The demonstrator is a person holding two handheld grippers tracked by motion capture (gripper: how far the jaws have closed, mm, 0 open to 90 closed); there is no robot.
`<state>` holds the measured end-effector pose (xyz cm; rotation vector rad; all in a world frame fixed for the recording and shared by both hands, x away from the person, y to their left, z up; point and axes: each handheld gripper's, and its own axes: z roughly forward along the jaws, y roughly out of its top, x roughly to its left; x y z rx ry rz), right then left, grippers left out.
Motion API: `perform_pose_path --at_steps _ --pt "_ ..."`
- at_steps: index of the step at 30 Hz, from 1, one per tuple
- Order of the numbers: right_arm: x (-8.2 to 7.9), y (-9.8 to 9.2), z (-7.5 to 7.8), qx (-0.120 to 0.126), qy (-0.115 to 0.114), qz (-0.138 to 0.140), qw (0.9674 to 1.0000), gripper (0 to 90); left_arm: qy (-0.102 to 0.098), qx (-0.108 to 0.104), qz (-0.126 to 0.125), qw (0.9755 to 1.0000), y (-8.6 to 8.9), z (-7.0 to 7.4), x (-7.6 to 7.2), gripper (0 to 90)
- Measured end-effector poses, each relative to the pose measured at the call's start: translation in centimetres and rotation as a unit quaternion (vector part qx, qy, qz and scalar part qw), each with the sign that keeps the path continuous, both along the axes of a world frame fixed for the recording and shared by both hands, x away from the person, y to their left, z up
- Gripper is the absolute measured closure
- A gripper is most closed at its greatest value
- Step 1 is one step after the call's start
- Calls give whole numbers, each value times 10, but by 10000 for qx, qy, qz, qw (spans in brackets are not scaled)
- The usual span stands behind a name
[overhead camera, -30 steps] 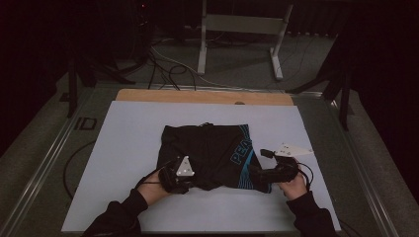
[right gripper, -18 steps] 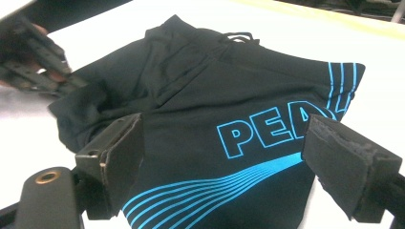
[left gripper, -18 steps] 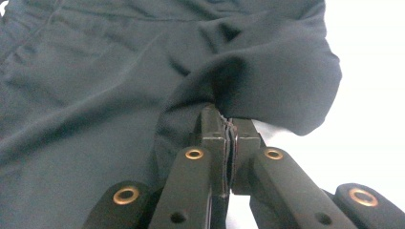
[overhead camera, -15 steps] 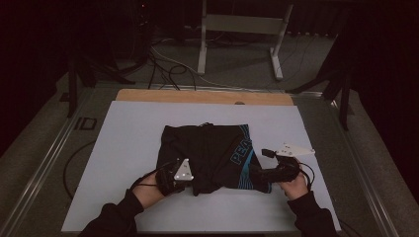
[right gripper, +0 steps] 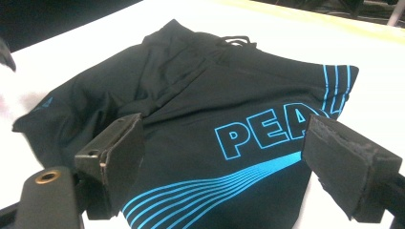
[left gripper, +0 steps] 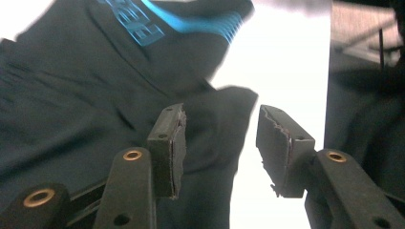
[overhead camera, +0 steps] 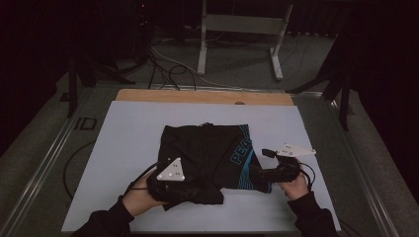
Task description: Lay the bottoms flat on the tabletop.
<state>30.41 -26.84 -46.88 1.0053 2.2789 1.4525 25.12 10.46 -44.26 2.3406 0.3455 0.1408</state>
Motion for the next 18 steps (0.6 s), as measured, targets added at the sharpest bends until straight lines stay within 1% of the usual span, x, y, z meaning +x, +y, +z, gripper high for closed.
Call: perform_pose_path --at_steps 1,2,3,4,6,7,8,10,11,12,14,15,17,18 --pt "0 0 0 -4 -7 6 10000 150 -11 71 -23 10000 1 -3 -2 529" --pt "-1 0 0 -23 -12 20 10000 150 33 57 -13 10000 3 -7 -4 526" --pt "-1 0 0 -30 -12 18 10000 150 93 108 -91 9999 8 -10 -5 526" --pt "-1 0 0 -45 -17 25 10000 150 175 56 -56 9998 13 -14 -7 526" --pt "-1 -1 -1 -45 -1 15 10000 150 347 57 -93 9993 24 -22 -11 528" --pt "-1 -2 -1 -51 -6 2 10000 150 359 129 -60 9993 28 -26 -14 528" --pt "-1 -3 0 -37 -10 4 10000 150 420 199 -14 9989 33 -30 -16 528" --pt "-1 -4 1 -45 -20 -8 10000 150 428 393 34 9983 42 -38 -20 528" --pt "-1 -4 1 -45 -20 -8 10000 150 428 393 34 9983 42 -38 -20 528" --pt "-1 -4 1 -53 -31 -10 10000 150 495 392 165 9979 49 -44 -21 528" --pt "-2 -5 1 -51 -33 -29 10000 150 553 327 288 9975 55 -50 -22 540" --pt "-2 -5 2 -66 -34 -33 10000 150 478 443 331 9973 56 -53 -22 545" --pt "-2 -4 2 -62 -36 -29 10000 150 419 647 345 9964 59 -60 -22 546" --pt "-2 -3 2 -59 -48 -28 10000 150 389 641 304 9967 59 -64 -23 556"
